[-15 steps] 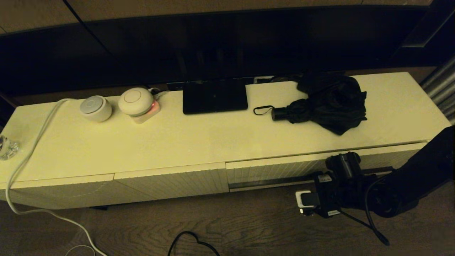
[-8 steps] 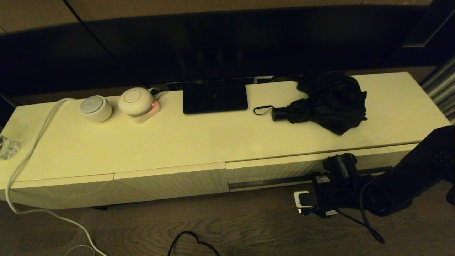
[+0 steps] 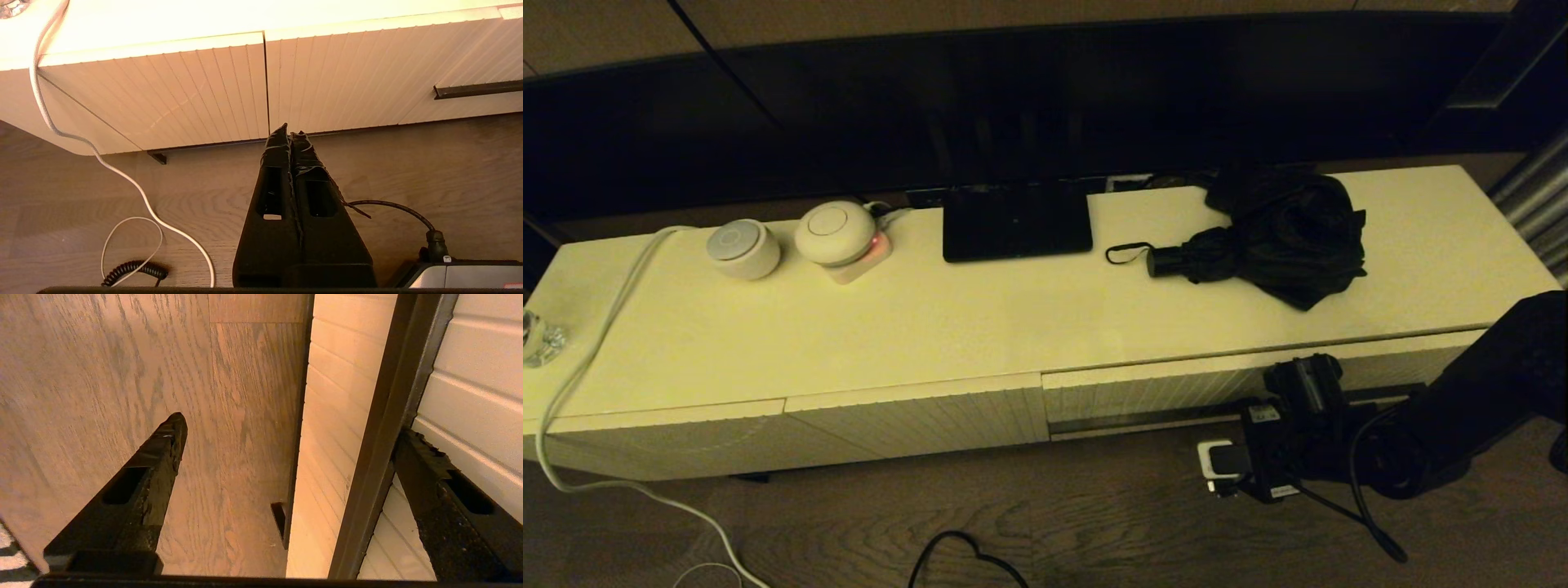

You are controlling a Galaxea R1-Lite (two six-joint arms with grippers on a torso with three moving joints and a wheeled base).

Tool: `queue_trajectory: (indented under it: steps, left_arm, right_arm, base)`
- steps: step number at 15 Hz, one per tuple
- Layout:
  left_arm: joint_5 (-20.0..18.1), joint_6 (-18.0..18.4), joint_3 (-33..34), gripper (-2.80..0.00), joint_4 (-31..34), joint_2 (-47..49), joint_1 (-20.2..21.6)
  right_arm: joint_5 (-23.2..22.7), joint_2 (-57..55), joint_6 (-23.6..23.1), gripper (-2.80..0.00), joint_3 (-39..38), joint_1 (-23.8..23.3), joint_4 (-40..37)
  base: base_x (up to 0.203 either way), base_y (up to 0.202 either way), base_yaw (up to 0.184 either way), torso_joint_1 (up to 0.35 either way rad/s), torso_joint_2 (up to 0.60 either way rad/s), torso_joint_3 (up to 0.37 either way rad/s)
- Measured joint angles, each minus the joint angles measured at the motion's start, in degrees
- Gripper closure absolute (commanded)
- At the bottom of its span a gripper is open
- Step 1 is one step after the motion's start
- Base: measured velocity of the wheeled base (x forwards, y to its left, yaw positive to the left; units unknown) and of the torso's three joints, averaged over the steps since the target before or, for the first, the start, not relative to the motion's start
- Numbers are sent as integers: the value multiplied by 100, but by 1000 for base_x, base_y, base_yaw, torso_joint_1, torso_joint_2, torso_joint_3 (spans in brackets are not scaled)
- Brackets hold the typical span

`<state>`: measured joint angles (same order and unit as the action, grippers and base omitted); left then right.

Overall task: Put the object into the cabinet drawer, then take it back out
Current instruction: Open the drawer

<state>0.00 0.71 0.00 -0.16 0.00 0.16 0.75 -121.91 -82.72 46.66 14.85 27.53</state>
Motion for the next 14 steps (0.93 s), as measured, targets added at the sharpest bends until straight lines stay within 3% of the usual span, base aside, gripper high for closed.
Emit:
queue_trajectory:
  steps: [11,14]
  left_arm:
    - [0,0,0,0,-1,0,0]
    - [0,0,0,0,0,0,-2]
  right_arm:
    - [-15,312,141,-280,-1053,9,-30]
    - [-12,375,164,-280,-1525,39,369]
  base:
    - [0,0,0,0,0,0]
    - [0,0,0,0,0,0]
